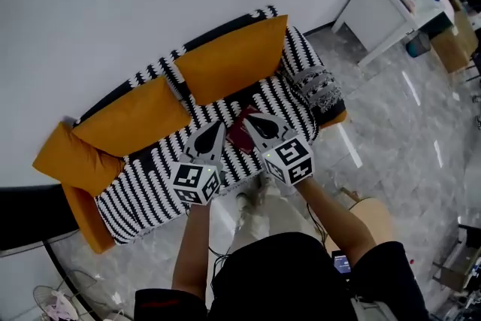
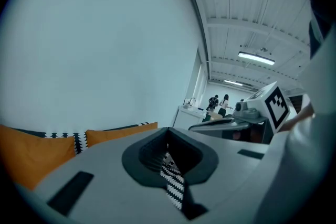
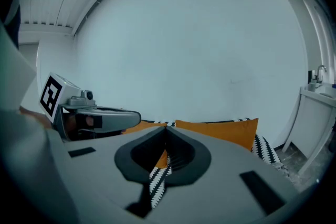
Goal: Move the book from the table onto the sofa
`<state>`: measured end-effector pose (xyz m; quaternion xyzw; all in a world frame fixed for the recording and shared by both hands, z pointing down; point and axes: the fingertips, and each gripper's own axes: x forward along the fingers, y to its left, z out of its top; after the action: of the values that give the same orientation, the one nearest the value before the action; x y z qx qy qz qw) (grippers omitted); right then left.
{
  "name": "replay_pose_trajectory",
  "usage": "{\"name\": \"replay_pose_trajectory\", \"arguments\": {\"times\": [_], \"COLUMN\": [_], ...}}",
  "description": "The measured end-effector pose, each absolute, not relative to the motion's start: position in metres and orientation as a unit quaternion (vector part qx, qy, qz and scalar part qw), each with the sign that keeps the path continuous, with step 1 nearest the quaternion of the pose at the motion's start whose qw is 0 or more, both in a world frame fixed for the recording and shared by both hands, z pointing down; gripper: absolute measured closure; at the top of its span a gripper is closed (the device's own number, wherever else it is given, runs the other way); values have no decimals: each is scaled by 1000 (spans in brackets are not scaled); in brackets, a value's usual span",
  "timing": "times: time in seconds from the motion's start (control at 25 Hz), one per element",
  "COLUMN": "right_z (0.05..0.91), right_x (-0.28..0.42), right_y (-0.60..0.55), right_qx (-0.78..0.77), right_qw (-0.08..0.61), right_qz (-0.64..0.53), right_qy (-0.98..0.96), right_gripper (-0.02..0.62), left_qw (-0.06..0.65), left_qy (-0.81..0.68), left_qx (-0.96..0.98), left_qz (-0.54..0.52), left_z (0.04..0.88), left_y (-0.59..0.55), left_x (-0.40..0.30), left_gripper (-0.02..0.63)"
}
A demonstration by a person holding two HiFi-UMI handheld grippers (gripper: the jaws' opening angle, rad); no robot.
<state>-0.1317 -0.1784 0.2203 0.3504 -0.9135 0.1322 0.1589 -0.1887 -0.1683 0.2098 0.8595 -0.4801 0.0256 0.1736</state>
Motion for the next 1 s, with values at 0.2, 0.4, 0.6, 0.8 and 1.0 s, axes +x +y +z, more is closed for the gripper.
{"name": "replay_pose_trajectory", "arguments": {"times": [0.2, 0.4, 0.6, 0.8, 1.0], "right_z": [193, 166, 139, 116, 101], "right_x": [-141, -145, -133, -115, -92], "right_y": [-153, -131, -111, -98, -90], "right_qx": [347, 359, 377, 388, 389], "right_qw": [159, 143, 125, 108, 93], "right_qz": [104, 87, 72, 46, 32], "right_qy": [-918, -918, -915, -914, -916], "right_gripper": [578, 578, 578, 578, 578], "left_qw": [163, 149, 131, 113, 97], "left_qy": [-462, -447, -435, -426, -431], "left_qx": [872, 882, 891, 898, 897], "left_qz": [6, -6, -6, -11, -13], "left_z": [178, 154, 131, 113, 100], "left_y": [-146, -124, -101, -86, -75], "left_x": [-189, -186, -172, -152, -129], "left_gripper": [589, 589, 589, 589, 589]}}
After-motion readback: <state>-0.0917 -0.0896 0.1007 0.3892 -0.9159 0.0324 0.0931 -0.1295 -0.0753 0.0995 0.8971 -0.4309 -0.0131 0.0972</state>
